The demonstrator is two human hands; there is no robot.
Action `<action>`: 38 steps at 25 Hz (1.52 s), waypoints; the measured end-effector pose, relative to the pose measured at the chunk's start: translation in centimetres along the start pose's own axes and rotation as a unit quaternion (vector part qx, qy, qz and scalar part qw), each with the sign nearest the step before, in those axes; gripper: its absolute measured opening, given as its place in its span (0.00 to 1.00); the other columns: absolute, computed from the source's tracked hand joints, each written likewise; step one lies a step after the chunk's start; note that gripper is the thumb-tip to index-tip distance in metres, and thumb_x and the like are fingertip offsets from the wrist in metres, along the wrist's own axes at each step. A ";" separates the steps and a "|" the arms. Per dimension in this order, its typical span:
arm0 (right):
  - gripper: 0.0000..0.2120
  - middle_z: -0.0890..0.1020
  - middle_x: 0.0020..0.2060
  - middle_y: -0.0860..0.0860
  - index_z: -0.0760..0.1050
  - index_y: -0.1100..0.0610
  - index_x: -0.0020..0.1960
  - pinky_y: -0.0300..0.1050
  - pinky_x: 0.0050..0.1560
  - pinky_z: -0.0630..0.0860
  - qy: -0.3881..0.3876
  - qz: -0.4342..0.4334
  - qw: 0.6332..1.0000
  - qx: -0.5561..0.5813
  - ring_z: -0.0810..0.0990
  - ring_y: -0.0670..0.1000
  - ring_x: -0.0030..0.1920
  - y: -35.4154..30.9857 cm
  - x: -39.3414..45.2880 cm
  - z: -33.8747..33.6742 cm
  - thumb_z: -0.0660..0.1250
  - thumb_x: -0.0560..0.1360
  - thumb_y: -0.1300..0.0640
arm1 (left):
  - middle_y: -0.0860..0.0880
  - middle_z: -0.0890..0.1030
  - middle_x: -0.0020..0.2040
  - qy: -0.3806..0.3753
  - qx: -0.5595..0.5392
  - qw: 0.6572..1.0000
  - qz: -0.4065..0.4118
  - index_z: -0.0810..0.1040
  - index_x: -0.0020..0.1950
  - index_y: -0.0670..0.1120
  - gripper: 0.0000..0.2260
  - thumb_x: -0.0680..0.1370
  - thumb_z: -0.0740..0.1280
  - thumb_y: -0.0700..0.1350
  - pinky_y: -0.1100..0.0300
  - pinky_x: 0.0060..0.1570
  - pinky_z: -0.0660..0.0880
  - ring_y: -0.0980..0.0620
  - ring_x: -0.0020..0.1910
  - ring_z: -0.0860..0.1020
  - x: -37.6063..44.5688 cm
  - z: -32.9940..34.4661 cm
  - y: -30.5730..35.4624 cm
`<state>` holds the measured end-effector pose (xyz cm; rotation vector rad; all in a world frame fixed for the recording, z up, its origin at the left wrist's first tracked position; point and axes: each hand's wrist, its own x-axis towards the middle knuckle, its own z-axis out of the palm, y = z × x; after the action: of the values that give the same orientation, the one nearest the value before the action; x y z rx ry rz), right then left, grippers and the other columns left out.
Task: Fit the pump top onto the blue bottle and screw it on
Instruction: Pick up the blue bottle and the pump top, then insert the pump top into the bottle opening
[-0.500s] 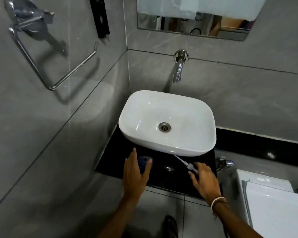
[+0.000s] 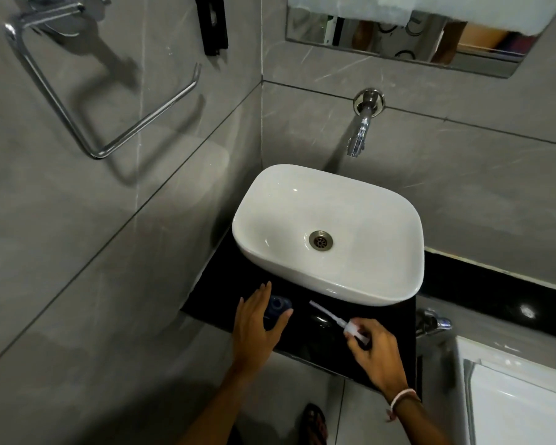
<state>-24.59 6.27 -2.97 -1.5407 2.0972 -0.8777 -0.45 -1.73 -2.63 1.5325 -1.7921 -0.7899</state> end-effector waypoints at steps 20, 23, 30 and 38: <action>0.12 0.82 0.53 0.50 0.81 0.51 0.56 0.50 0.53 0.81 -0.237 -0.232 0.936 -0.118 0.83 0.52 0.52 -15.9 6.6 -3.2 0.71 0.73 0.60 | 0.51 0.72 0.73 -0.015 -0.019 0.999 0.036 0.67 0.75 0.51 0.35 0.72 0.70 0.63 0.39 0.71 0.64 0.52 0.74 0.65 1.1 0.4 -2.2; 0.15 0.80 0.56 0.52 0.78 0.54 0.57 0.54 0.50 0.81 -0.279 -0.274 0.897 -0.206 0.82 0.58 0.53 -17.6 7.2 -0.9 0.68 0.72 0.65 | 0.50 0.73 0.72 0.011 -0.016 0.999 0.041 0.69 0.73 0.49 0.35 0.71 0.68 0.65 0.37 0.69 0.66 0.50 0.73 0.67 0.8 0.7 -2.3; 0.13 0.84 0.55 0.55 0.79 0.55 0.53 0.50 0.47 0.79 -0.293 -0.267 0.887 -0.236 0.83 0.60 0.52 -17.3 8.2 1.5 0.68 0.71 0.66 | 0.45 0.71 0.74 0.016 0.010 1.000 0.015 0.68 0.73 0.51 0.41 0.68 0.61 0.75 0.37 0.72 0.61 0.47 0.75 0.64 0.7 0.6 -2.7; 0.09 0.88 0.49 0.56 0.82 0.62 0.55 0.36 0.51 0.79 -0.252 -0.128 0.959 -0.025 0.86 0.50 0.51 -14.2 7.8 1.8 0.74 0.77 0.59 | 0.47 0.72 0.73 0.011 0.092 0.995 0.035 0.66 0.75 0.54 0.36 0.72 0.59 0.72 0.41 0.72 0.62 0.48 0.75 0.65 0.1 0.5 -2.3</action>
<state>-15.98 -4.41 5.90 -1.8562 1.5900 -0.4417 0.54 -2.17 -4.75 1.5780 -1.9357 -0.5867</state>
